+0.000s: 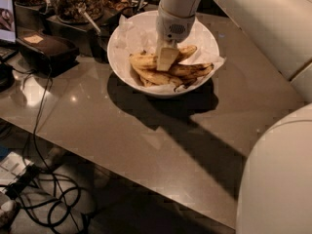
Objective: Pick banana from white bowl
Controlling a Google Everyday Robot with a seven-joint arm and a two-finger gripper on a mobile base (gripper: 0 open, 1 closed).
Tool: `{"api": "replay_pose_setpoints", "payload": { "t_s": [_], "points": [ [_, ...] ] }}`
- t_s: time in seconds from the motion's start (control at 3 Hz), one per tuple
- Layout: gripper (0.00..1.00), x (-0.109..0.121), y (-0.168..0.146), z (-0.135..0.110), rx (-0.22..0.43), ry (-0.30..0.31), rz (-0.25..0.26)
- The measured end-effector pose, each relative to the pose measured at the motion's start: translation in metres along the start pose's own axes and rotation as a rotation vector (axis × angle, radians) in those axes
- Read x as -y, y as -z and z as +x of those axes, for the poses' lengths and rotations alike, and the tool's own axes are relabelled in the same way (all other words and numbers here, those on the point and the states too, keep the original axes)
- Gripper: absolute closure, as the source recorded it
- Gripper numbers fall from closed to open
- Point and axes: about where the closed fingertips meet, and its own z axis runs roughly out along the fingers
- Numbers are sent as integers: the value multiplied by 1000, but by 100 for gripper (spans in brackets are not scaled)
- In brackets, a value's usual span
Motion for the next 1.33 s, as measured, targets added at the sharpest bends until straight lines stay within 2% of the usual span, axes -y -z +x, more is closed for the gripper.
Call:
{"api": "replay_pose_setpoints", "payload": {
  "t_s": [0.33, 0.67, 1.0, 1.33],
  "points": [
    [100, -5, 10, 3, -26, -18, 36],
    [100, -8, 18, 2, -1, -23, 62],
    [100, -25, 39, 2, 54, -44, 91],
    [100, -51, 62, 1, 107, -41, 114]
  ]
}}
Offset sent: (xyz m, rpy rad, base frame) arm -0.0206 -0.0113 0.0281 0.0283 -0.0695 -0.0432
